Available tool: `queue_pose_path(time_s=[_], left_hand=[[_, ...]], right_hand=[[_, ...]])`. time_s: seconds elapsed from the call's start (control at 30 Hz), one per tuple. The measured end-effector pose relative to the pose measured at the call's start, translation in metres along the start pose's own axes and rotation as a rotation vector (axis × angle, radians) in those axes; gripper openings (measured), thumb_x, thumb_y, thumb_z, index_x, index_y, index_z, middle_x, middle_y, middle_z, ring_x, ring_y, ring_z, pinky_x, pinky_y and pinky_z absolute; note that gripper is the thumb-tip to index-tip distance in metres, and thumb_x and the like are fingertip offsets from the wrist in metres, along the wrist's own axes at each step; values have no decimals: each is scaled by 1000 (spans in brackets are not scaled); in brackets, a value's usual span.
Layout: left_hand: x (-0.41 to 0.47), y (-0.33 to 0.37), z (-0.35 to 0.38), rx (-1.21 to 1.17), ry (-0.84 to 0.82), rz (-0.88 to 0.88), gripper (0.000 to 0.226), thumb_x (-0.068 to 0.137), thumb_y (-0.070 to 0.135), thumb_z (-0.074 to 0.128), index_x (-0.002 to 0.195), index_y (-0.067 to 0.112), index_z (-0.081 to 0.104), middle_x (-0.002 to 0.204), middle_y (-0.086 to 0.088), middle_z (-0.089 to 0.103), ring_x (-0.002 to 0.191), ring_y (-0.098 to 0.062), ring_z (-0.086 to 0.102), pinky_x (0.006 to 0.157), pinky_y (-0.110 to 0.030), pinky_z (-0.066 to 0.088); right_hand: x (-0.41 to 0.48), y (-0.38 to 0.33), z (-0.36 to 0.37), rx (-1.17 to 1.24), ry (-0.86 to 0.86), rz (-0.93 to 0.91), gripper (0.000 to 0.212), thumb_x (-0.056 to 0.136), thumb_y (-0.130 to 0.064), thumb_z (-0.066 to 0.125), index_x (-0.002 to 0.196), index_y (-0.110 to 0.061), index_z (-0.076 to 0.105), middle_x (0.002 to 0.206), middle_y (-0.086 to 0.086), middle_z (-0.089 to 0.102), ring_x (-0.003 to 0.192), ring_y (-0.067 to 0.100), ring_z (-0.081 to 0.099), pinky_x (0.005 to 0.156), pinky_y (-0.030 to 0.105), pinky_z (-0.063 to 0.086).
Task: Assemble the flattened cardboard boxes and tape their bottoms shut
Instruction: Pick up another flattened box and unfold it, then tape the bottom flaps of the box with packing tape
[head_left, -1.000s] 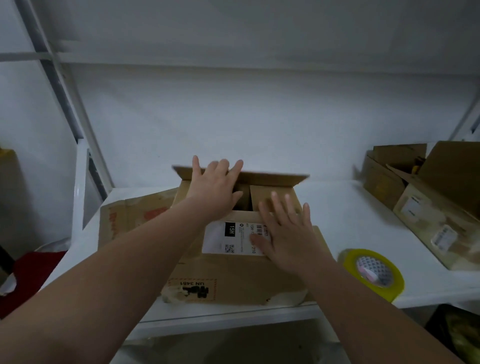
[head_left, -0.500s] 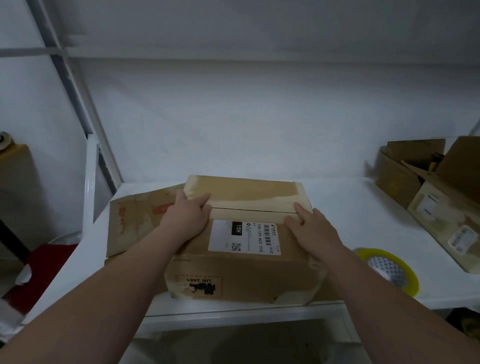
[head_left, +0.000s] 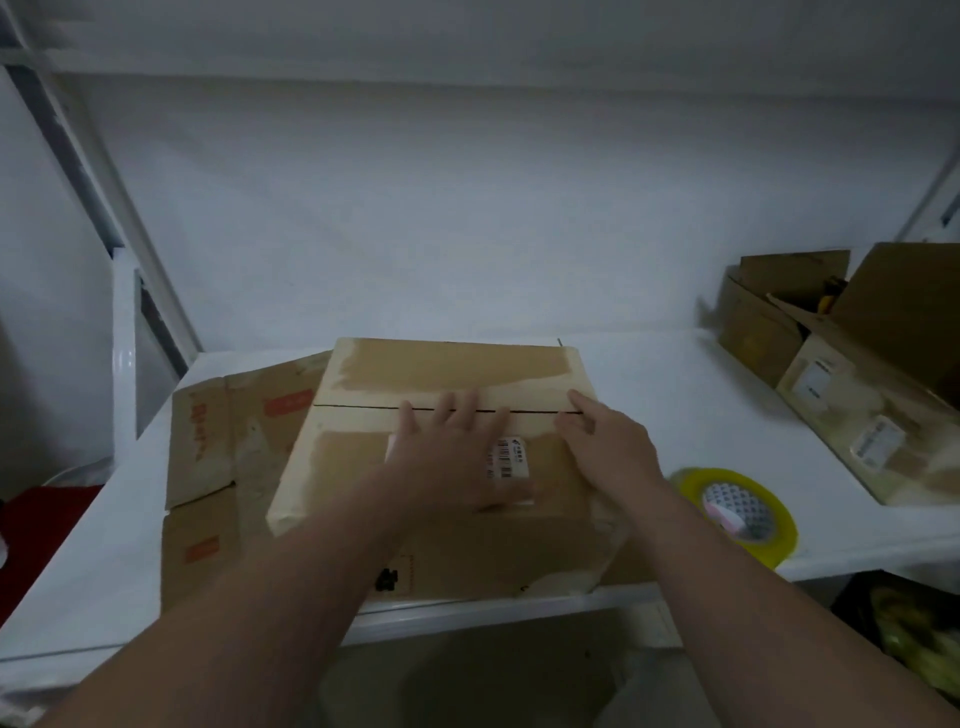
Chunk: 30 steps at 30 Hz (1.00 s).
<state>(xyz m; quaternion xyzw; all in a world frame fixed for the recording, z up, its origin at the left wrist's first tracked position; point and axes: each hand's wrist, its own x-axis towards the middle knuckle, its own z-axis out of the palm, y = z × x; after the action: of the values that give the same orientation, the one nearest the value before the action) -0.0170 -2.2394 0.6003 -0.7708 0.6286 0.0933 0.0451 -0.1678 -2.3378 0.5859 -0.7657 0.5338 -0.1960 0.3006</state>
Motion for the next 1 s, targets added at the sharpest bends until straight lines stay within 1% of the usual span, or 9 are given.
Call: queue_pose_path(time_s=[0.13,0.2,0.3,0.5,0.6,0.73,0.83,0.93,1.0], left_hand=[[4,5,8,44,-35,49,123,60,93,33,151,24,-12,158,-5,-21,145,-32,-17,113,-62,-7],[5,1,11,38,-24,64,129,53,96,33,150,25,-13,158,-4,-21,145,-32,-17,113,-62,-7],[6,1,13,66,6,63,132,46,98,24,151,24,-12,159,-3,-18,146,-29,-14,114,-61,-5],[6,2,13,68,26,57,135,45,100,19,151,23,-10,160,-2,-13,147,-25,-10,115,-60,-4],[4,5,9,59,40,64,130,47,94,23,152,23,-6,160,-1,-9,147,-24,-6,115,-59,-4],[3,5,10,37,57,58,123,56,92,33,152,25,-3,161,-1,-6,148,-23,-4,114,-58,-6],[1,5,8,29,58,55,121,59,91,37,152,25,-2,161,-1,-5,148,-23,-3,115,-59,-7],[0,6,7,36,46,48,123,60,91,37,153,21,-3,161,-1,-5,148,-22,-4,115,-58,-9],[-1,6,6,41,37,33,127,59,92,35,153,16,-5,161,-2,-6,148,-21,-6,115,-58,-9]], right_hand=[[-1,41,-16,120,219,124,31,98,-32,38,102,-17,66,108,11,65,102,32,55,81,37,41],[-6,77,-21,-79,216,237,35,96,-31,44,124,-16,59,120,12,63,111,34,56,92,40,45],[-8,126,-14,-444,81,378,41,92,-25,45,129,-11,54,124,17,59,117,35,52,101,45,41],[-9,147,-13,-441,-9,503,52,97,-11,36,145,-31,34,153,13,29,144,31,15,116,55,0],[-3,152,-18,-388,-84,587,48,102,-28,28,149,-32,23,158,12,14,145,30,8,115,58,-3],[7,150,-22,-397,7,497,43,94,-24,43,138,-20,44,146,14,39,138,33,28,113,63,8],[12,113,-35,-352,181,238,45,94,-26,53,138,-20,44,143,12,44,136,32,31,109,66,7],[16,64,-51,-127,240,-63,53,92,-38,50,141,-20,43,142,9,47,132,31,39,111,60,15],[14,28,-56,180,194,-218,52,91,-40,50,139,-20,48,127,4,59,116,24,54,103,44,37]])
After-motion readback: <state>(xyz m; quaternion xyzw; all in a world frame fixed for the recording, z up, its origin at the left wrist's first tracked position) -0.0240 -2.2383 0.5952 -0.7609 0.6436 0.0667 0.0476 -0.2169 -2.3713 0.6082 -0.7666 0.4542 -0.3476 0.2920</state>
